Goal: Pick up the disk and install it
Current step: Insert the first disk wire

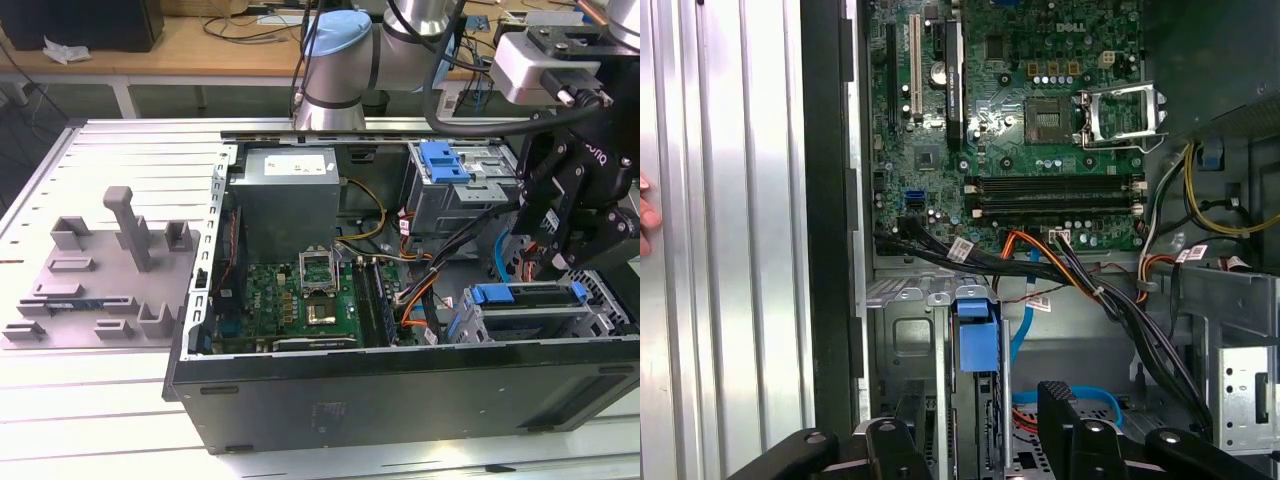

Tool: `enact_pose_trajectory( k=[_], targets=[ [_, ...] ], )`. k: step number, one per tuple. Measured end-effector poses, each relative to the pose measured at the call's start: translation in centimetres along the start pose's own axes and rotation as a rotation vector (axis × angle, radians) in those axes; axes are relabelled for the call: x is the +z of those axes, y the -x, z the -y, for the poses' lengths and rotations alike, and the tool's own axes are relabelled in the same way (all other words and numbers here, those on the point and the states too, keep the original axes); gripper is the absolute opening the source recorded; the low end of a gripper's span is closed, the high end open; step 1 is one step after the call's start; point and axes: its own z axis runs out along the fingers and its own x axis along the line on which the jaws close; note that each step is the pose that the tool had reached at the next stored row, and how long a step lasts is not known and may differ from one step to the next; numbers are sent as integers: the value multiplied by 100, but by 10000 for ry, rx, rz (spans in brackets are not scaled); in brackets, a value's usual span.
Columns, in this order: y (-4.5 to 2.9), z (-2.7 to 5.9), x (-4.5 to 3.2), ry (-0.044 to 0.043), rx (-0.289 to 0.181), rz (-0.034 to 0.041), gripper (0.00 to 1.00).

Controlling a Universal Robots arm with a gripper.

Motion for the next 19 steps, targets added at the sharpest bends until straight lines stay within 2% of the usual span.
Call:
enact_pose_trajectory(
  k=[12,15,16,17,18,19],
  targets=[
    [1,0,3,1,0,1,56],
    [83,-3,3,0,3,-10,56],
    [129,-5,5,-1,3,-31,56],
    [177,-6,3,0,2,-172,56],
    [196,-4,4,6,2,-265,56],
    [218,-4,5,12,2,-394,56]
  ],
)
